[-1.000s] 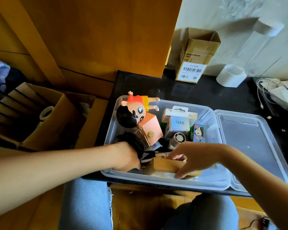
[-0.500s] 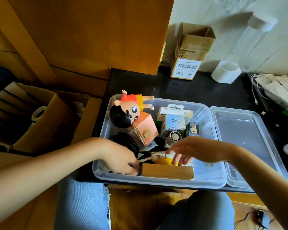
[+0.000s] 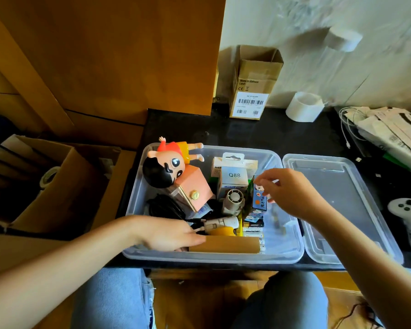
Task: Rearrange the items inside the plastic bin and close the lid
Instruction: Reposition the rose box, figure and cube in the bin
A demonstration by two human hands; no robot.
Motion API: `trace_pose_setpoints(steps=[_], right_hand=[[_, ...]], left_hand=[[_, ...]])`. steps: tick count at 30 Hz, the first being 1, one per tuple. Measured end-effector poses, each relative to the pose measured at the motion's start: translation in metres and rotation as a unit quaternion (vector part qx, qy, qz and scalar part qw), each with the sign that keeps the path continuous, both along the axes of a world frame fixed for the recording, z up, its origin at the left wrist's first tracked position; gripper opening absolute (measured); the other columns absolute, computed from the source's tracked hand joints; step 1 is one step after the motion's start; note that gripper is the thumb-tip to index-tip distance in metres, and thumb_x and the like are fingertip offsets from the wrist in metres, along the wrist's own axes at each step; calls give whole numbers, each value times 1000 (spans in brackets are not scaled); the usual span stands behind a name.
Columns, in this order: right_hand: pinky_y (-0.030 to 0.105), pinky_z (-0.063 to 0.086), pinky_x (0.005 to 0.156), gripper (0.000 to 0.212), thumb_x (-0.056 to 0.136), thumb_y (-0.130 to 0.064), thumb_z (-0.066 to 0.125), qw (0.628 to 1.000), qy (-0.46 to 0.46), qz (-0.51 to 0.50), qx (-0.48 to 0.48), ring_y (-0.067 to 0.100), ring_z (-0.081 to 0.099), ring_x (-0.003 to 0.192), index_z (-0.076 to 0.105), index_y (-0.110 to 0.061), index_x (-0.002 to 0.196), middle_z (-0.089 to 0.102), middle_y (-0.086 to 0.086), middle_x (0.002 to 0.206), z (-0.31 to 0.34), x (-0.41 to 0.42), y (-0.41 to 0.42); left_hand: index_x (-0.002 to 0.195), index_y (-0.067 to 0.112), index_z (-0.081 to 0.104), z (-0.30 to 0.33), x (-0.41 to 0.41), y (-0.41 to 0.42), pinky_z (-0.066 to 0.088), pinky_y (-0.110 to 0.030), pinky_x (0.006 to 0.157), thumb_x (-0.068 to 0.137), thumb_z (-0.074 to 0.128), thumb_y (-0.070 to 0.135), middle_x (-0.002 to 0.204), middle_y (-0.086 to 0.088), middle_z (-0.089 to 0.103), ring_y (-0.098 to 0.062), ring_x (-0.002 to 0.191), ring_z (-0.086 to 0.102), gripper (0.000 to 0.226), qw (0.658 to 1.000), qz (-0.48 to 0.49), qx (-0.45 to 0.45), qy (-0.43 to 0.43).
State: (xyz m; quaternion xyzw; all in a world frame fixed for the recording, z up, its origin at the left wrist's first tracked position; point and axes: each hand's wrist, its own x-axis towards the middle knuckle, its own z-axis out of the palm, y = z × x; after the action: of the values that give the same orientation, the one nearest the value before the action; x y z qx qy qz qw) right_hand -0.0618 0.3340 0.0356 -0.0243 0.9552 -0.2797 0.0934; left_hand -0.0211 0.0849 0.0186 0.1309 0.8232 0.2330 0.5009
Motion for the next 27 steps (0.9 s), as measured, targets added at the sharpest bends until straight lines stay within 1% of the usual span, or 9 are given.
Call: trace_pose_setpoints(steps=[3,7,10,13,16,19,22,25,27], right_hand=[[8,39,59,24,95,-21,51,999,23,3,46,7,56,83,65,-19,114,66,2,116,-3,0,0],[17,42,74,38,88,-24,61,995,28,34,91,16,60,101,58,-16,125,59,4,126,-8,0,-7],[27,42,92,49,87,-30,63,989,40,58,129,22,47,120,51,-15,131,50,4,136,-12,2,-12],[36,32,108,62,86,-40,62,983,32,86,160,23,29,134,40,-17,138,34,2,148,-16,5,-16],[36,34,107,67,85,-43,62,977,34,93,189,23,32,134,35,-18,140,30,1,150,-19,9,-19],[34,36,105,63,86,-44,59,970,30,99,222,23,38,129,37,-16,138,41,3,143,-20,13,-21],[34,35,106,62,88,-44,55,966,22,100,236,21,36,130,35,-15,140,42,1,142,-20,21,-21],[34,35,106,61,89,-42,54,966,25,99,236,21,35,132,34,-16,140,41,0,143,-21,29,-21],[32,37,104,58,89,-40,55,966,26,98,237,20,37,129,37,-16,138,44,0,140,-22,35,-21]], left_hand=[[127,-1,52,3,2,3,40,-37,96,101,29,39,123,-22,56,-25,101,52,53,999,-39,-2,37],[128,2,52,3,3,2,38,-37,98,101,30,39,126,-21,55,-34,117,50,50,998,-43,7,49],[130,8,51,4,6,1,37,-32,96,102,30,37,126,-15,55,-28,115,51,45,997,-44,31,60],[132,22,46,4,9,-4,38,-25,95,95,34,53,120,1,55,-11,106,51,50,997,-24,59,36],[133,28,43,4,10,-9,43,-23,95,76,44,72,119,8,57,-6,104,54,72,996,-36,83,20],[140,30,34,3,10,-12,41,-32,105,70,67,65,134,12,50,-7,119,49,84,995,-62,76,32],[144,32,29,0,11,-14,37,-29,108,77,70,52,140,15,44,-5,124,44,80,993,-78,81,41],[144,31,28,-1,16,-14,37,-27,107,82,67,49,141,15,43,-5,124,43,76,991,-87,85,48],[144,32,28,-3,17,-15,37,-21,104,83,66,48,140,15,43,-4,123,44,73,990,-95,84,52]])
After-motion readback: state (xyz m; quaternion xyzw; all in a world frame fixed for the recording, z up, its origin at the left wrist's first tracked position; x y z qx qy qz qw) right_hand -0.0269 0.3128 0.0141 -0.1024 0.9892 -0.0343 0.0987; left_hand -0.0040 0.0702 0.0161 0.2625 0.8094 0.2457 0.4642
